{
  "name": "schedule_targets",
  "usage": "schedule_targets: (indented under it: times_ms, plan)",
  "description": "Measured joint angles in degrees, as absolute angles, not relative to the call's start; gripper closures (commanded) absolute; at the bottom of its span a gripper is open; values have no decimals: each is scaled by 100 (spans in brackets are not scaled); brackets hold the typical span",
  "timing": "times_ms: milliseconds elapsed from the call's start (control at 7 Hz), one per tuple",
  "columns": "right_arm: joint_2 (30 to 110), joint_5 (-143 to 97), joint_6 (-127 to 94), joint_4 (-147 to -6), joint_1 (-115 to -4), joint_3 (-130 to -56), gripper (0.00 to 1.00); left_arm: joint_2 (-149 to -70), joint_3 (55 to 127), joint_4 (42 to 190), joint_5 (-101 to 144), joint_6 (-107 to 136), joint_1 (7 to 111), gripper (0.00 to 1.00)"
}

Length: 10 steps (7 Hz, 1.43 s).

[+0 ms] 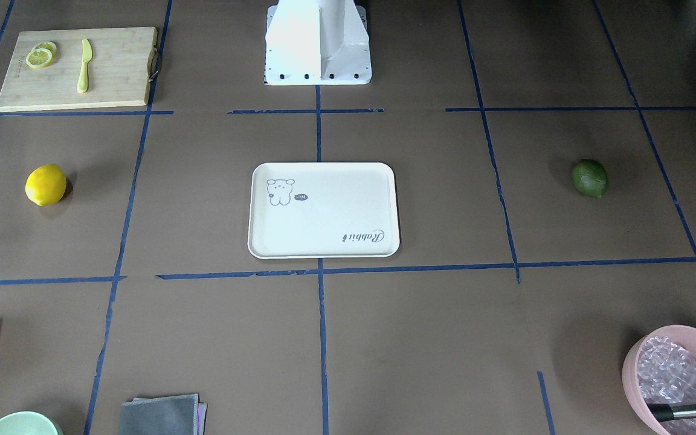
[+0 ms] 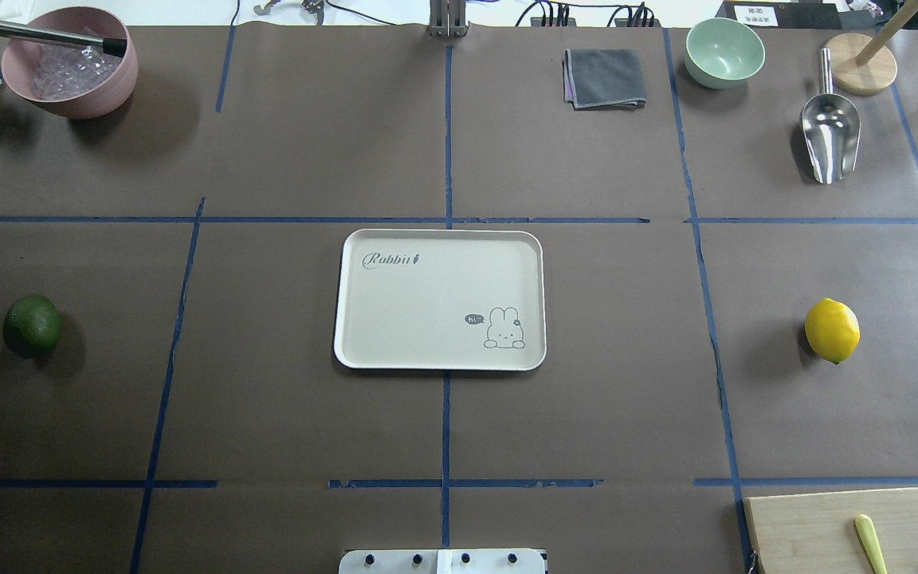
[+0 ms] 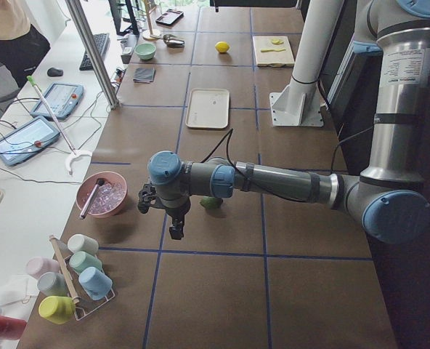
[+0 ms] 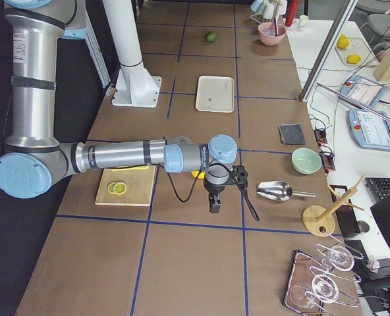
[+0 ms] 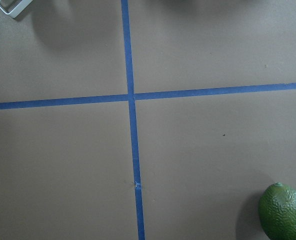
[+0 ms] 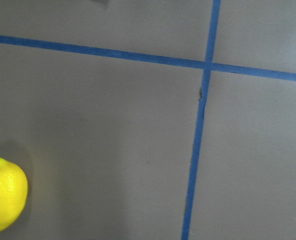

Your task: Place all lemons on tray

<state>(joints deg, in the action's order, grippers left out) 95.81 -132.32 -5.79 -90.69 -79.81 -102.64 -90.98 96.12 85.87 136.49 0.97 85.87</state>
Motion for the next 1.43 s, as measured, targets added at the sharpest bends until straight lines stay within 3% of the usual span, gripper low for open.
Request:
schedule_targets:
  times_ms: [571, 1429]
  plan:
    - [9602, -12961, -2891, -7735, -6675, -10392, 2, -9103, 9577, 8587, 13649, 97, 8587, 0]
    - [9519, -12626, -3950, -7556, -5486, -10563, 2, -9097, 9576, 8590, 13629, 95, 8587, 0]
